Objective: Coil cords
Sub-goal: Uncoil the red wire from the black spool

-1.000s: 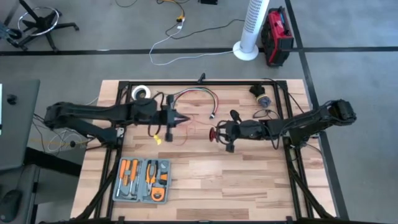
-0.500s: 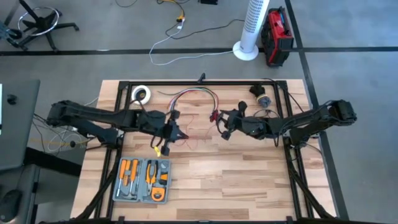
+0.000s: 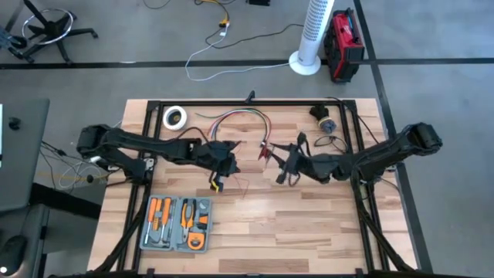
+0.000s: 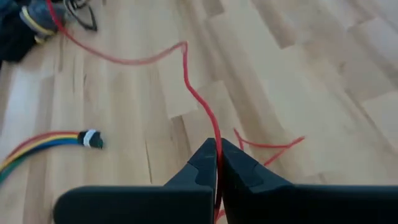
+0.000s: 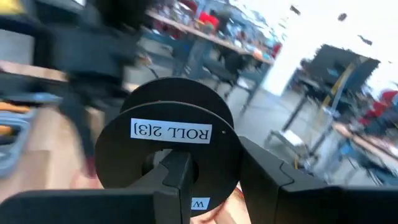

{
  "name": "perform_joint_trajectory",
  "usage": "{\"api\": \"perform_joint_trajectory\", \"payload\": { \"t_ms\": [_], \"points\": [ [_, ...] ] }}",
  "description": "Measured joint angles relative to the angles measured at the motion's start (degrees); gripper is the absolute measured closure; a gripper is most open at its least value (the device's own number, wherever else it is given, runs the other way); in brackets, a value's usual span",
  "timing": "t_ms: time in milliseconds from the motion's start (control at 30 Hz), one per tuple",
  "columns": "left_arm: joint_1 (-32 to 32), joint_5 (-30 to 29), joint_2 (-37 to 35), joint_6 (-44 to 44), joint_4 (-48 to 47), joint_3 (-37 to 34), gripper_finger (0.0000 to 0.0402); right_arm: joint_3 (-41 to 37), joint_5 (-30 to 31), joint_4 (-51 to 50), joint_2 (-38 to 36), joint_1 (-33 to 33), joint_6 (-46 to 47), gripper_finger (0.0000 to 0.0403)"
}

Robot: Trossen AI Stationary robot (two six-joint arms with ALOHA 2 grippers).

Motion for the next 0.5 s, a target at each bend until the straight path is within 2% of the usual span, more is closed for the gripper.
{"api": "perform_joint_trajectory", "payload": {
  "t_ms": [167, 500],
  "points": [
    [3.52, 3.3, 1.4, -0.31, 2.37, 0.0, 0.0401, 0.0, -4.09, 0.65, -0.57, 3.28, -2.53, 0.0295],
    [10.83, 4.0, 1.38, -1.94, 3.45, 0.0, 0.0401, 0.0, -24.22, -10.08, -4.9, 3.83, 4.71, 0.0295]
  ]
}}
